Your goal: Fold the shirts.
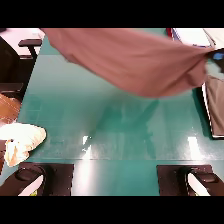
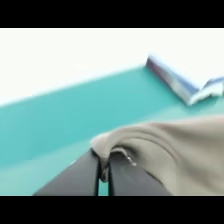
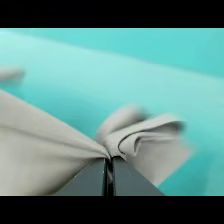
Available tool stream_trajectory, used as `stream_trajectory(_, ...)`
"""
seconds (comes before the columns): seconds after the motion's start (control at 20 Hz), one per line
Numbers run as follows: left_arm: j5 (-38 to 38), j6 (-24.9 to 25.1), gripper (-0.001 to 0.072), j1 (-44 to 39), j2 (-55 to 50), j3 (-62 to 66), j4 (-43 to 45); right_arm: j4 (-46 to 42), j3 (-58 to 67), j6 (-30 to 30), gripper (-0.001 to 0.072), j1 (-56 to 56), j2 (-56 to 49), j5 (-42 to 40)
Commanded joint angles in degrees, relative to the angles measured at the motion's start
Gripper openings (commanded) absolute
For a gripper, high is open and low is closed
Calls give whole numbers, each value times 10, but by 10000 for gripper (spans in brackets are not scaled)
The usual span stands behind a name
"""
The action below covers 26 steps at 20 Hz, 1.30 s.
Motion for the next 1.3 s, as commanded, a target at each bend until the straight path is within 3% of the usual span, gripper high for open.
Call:
stream_trajectory(0.0, 4, 0, 27, 0, 50, 28, -13, -12, 57, 22, 21, -34, 27, 61)
stream_trajectory(0.25, -84, -22, 27, 0, 24, 15, -12, -7, 74, 75, 20, -25, -37, 131)
stream_trajectory(0.45, -132, -22, 28, 1, -69, -45, 26, -14, 7, 93, 20, 57, -146, 92)
stream_trajectory(0.75, -26, -38, 28, 2, -282, -98, 129, -12, -20, 97, 22, 90, -350, -62)
stream_trajectory(0.9, 47, -87, 31, 29, -337, -98, 129, -8, 28, 97, 22, 81, -419, -90)
stream_trajectory(0.95, 57, -101, 160, 42, -344, -98, 127, -7, 50, 97, 22, 77, -437, -89)
stream_trajectory(1.0, 61, -115, 447, 54, -345, -98, 122, -8, 74, 97, 54, 77, -454, -87)
stream_trajectory(1.05, 57, -121, 541, 65, -345, -98, 111, -7, 97, 97, 258, 75, -468, -85)
stream_trajectory(1.1, 47, -120, 541, 73, -344, -97, 103, -4, 122, 97, 399, 73, -481, -77)
stream_trajectory(1.25, -60, -107, 541, 101, -330, -94, 100, 9, 156, 77, 388, 54, -479, -11)
